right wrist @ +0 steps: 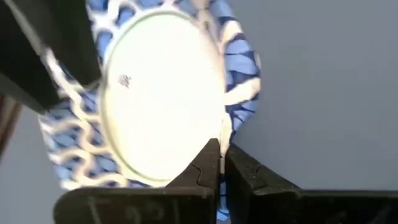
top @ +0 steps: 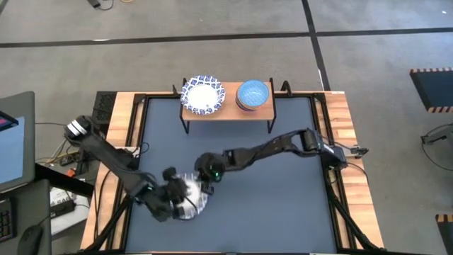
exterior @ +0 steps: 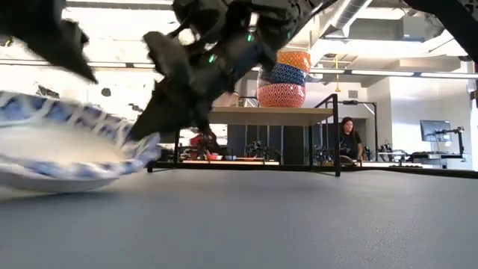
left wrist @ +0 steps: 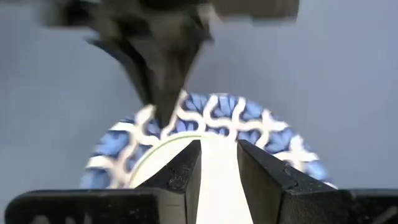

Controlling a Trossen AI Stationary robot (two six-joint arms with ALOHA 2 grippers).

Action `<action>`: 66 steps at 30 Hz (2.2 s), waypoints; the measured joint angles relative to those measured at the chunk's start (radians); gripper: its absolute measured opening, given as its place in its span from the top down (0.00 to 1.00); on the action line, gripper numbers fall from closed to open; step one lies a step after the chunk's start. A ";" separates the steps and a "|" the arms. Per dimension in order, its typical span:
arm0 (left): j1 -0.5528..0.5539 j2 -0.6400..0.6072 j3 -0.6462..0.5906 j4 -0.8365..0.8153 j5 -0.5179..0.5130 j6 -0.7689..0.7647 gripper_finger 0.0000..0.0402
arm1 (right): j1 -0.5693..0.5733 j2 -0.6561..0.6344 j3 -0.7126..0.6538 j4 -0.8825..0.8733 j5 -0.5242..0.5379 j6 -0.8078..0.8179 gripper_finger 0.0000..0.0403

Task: Place and stack bowls onto a shelf
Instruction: Stack the white patterned bowl on top of the white patterned bowl on the shelf, then return to Home Position

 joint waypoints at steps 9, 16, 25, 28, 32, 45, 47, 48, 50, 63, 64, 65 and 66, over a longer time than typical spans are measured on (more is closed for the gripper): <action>0.002 -0.350 0.000 -0.249 -0.522 0.151 0.77 | -0.157 -0.293 0.000 -0.145 0.033 -0.216 0.94; 0.099 -0.472 0.000 -0.338 -0.649 0.219 0.77 | -0.312 -0.538 0.002 -0.111 0.313 -0.402 0.94; 0.304 -0.491 0.000 -0.338 -0.613 0.221 0.77 | -0.544 -0.546 0.000 -0.097 0.259 -0.350 0.92; 0.386 -0.491 0.000 -0.311 -0.577 0.266 0.77 | -0.603 -0.509 0.001 -0.096 0.117 -0.279 0.92; 0.497 -0.497 0.000 -0.163 -0.471 0.447 0.77 | -0.663 -0.454 0.075 -0.187 -0.019 -0.220 0.92; 0.670 -0.491 0.000 0.197 -0.239 0.760 0.77 | -0.687 -0.331 0.241 -0.355 -0.215 -0.175 0.70; 0.676 -0.491 0.000 0.229 -0.240 0.781 0.77 | -0.681 -0.331 0.241 -0.357 -0.215 -0.175 0.61; 0.681 -0.491 0.000 0.252 -0.240 0.807 0.77 | -0.678 -0.338 0.241 -0.360 -0.215 -0.173 0.56; 0.702 -0.491 0.000 0.313 -0.238 0.868 0.77 | -0.677 -0.355 0.241 -0.370 -0.214 -0.160 0.48; 1.072 -0.308 0.000 0.716 0.306 1.048 0.77 | -0.665 -0.561 0.225 -0.550 -0.148 -0.248 0.35; 1.094 -0.279 0.000 0.725 0.337 1.048 0.77 | -0.658 -0.580 0.216 -0.579 -0.141 -0.260 0.35; 1.114 -0.252 0.000 0.725 0.356 1.041 0.77 | -0.650 -0.603 0.199 -0.603 -0.125 -0.275 0.35; 1.130 -0.224 0.000 0.725 0.363 1.033 0.77 | -0.638 -0.628 0.175 -0.620 -0.106 -0.286 0.35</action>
